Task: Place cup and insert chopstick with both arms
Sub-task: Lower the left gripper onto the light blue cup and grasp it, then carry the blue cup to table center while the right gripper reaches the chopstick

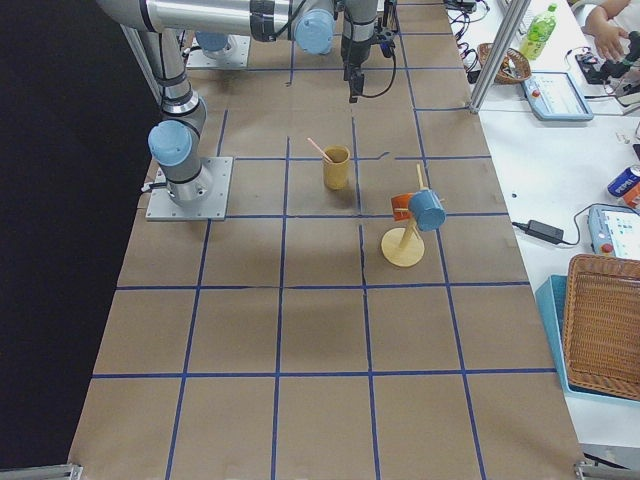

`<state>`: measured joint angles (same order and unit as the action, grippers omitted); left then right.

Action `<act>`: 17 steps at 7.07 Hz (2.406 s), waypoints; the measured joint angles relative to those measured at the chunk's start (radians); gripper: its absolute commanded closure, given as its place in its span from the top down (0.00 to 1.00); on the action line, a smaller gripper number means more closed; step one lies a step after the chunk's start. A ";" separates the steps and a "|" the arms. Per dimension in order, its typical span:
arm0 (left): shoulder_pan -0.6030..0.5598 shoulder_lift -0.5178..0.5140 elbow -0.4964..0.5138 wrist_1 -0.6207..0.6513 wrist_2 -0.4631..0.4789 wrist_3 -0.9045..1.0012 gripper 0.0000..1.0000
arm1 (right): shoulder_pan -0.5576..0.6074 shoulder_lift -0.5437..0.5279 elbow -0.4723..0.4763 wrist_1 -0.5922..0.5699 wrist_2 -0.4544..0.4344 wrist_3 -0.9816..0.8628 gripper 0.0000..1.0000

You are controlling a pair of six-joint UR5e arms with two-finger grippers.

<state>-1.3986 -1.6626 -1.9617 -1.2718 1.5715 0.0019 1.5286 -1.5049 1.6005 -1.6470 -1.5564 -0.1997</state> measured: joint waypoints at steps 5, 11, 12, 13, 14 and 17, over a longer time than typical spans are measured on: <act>0.008 -0.035 -0.133 0.200 0.009 0.077 0.00 | -0.143 -0.144 0.282 -0.349 0.013 -0.058 0.99; -0.066 -0.050 -0.027 0.208 0.006 0.028 0.00 | -0.211 -0.301 0.511 -0.510 0.028 -0.097 0.98; -0.127 -0.072 0.028 0.206 0.003 -0.013 0.00 | -0.212 -0.301 0.540 -0.535 0.038 -0.098 0.98; -0.196 -0.105 0.084 0.207 0.004 -0.071 0.00 | -0.213 -0.300 0.567 -0.566 0.048 -0.103 0.98; -0.279 -0.160 0.152 0.216 0.004 -0.158 0.00 | -0.214 -0.299 0.592 -0.593 0.061 -0.113 0.98; -0.524 -0.380 0.434 0.182 0.016 -0.413 0.00 | -0.215 -0.294 0.620 -0.613 0.064 -0.115 0.95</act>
<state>-1.9230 -2.0424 -1.5273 -1.0896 1.5878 -0.4109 1.3136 -1.7993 2.2201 -2.2603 -1.4928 -0.3148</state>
